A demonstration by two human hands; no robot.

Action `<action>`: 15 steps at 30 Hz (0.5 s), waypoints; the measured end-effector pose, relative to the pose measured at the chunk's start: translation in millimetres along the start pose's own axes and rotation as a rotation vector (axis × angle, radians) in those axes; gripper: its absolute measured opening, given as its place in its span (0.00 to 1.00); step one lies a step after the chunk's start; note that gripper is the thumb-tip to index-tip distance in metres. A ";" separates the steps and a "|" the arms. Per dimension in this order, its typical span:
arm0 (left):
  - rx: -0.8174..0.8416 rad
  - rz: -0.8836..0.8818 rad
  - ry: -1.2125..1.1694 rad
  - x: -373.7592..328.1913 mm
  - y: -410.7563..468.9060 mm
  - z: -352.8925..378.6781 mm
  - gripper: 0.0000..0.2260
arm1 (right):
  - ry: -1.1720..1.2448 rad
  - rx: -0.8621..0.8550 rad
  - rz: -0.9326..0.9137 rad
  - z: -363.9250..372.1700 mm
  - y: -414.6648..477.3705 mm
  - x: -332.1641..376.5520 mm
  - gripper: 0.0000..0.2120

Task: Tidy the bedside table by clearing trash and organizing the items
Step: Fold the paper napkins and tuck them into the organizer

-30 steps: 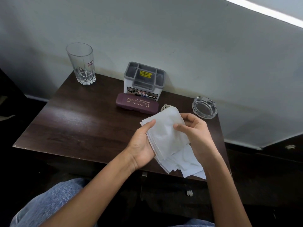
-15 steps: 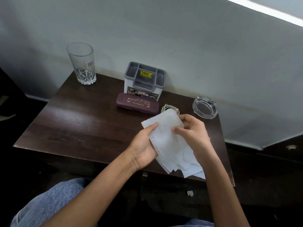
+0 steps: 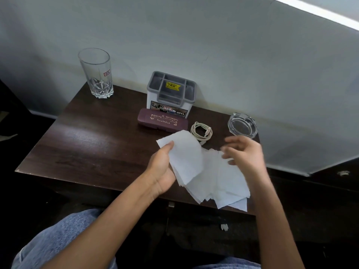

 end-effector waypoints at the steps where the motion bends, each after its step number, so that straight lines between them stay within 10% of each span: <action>1: -0.041 0.026 0.014 -3.4 2.3 -5.4 0.12 | -0.068 -0.058 0.048 -10.8 3.4 -12.0 0.08; 9: -0.181 0.033 0.140 2.1 6.7 -23.1 0.12 | -0.494 0.346 0.222 28.8 3.5 -60.4 0.09; 15: -0.193 0.034 0.177 1.3 5.0 -25.2 0.13 | -0.551 0.302 0.260 29.6 8.5 -67.1 0.09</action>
Point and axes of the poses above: each hand's wrist, its own y-axis towards the middle knuckle, its own z-axis out of the palm, x = y × z, the point moved 8 cm from there along y, towards the middle knuckle, and after that the axes turned 12 degrees about -y, right-handed, at the moved point
